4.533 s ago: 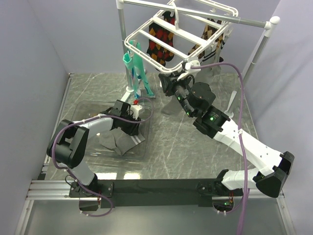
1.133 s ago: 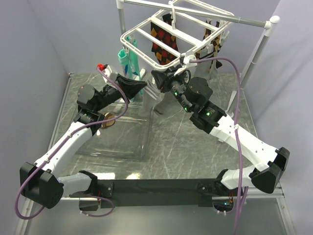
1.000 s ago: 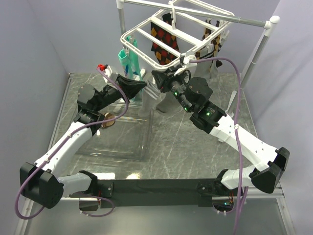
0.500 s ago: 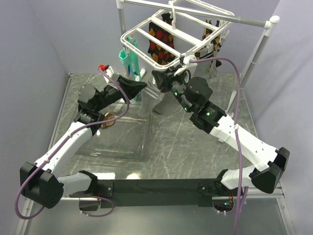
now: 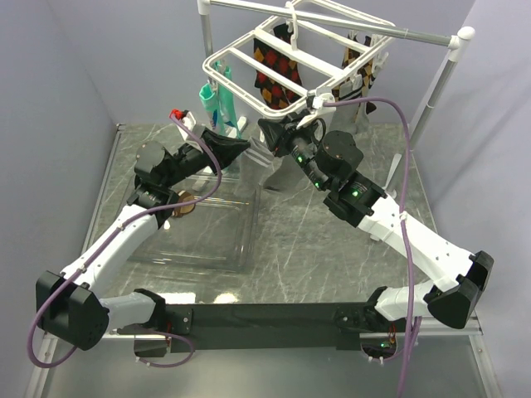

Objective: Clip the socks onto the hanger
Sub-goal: Clamp the sock onto the hanger.

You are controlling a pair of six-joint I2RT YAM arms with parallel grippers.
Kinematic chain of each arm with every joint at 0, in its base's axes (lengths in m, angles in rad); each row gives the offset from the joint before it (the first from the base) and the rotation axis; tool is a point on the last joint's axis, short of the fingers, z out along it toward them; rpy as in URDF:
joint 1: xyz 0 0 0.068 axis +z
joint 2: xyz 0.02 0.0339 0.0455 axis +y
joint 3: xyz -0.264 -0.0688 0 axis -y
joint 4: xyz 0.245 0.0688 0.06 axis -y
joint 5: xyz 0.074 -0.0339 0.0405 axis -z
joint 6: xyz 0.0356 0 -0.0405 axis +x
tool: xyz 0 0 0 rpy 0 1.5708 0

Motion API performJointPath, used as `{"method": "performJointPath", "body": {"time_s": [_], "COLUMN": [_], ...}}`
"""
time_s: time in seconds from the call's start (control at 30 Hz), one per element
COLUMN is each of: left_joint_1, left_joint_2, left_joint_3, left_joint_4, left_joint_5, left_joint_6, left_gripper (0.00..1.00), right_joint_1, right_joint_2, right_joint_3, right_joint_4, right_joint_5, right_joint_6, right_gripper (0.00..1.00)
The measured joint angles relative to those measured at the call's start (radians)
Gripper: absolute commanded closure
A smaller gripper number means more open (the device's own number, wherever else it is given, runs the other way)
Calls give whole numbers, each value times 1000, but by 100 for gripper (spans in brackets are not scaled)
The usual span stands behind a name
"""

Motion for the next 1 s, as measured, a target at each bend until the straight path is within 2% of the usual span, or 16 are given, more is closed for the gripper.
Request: {"method": "performJointPath", "body": {"time_s": [1.0], "left_joint_1": [0], "left_joint_2": [15], "left_joint_3": [47], "left_joint_4": [26], "left_joint_5": [42], "left_joint_6": [-1], "left_gripper": [99], "right_joint_1": [0], "right_joint_2": [-3], "right_joint_3": [-18], "right_joint_4": [29], "right_joint_5": [-24], "right_joint_6": [-13], "right_gripper": [100]}}
